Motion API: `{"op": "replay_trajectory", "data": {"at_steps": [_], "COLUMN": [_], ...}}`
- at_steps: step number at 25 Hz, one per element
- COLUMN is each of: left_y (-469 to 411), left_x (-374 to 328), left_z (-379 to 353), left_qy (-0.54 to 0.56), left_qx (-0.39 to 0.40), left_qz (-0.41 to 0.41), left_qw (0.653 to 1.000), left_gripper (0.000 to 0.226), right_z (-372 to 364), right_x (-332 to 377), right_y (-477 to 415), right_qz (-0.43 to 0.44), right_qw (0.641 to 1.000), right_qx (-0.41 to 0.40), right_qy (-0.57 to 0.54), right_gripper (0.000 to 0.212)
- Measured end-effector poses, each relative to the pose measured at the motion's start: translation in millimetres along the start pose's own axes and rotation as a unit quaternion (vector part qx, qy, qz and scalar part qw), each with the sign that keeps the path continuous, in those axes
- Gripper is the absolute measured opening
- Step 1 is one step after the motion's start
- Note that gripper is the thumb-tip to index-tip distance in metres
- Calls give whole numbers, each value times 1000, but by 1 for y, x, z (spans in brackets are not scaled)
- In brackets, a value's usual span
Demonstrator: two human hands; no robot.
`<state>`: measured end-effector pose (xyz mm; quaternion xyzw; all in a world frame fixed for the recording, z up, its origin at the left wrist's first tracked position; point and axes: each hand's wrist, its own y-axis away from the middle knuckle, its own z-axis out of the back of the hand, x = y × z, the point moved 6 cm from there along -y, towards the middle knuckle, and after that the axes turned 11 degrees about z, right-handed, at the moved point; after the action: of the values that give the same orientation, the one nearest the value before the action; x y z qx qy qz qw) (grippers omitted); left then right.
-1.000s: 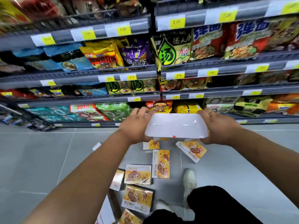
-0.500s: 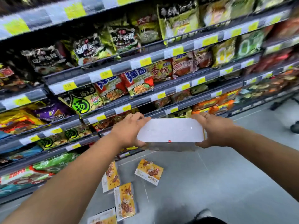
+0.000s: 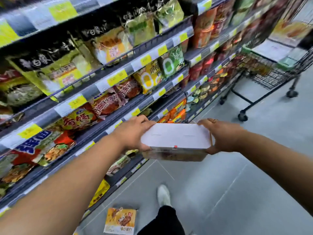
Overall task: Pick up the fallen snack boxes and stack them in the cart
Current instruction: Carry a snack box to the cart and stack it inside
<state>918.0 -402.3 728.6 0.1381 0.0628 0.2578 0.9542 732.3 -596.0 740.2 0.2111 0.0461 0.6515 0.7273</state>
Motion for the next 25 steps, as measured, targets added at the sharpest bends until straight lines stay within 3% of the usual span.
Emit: {"op": "replay_trajectory", "data": {"at_steps": [13, 25], "left_y": [-339, -593], "left_x": [-150, -334], "left_z": [124, 226], "left_qy": [-56, -108], "left_qx": [-12, -41], "left_qz": [-213, -255], "left_qw": [975, 960], "left_gripper": [99, 98], "right_z": [82, 177], "right_x": [-271, -569], "right_y": [5, 11], "right_qz": [-217, -251], "right_qw": [970, 961], "right_qx": [-80, -94], "right_qy": [-71, -62], "right_gripper": [97, 102]}}
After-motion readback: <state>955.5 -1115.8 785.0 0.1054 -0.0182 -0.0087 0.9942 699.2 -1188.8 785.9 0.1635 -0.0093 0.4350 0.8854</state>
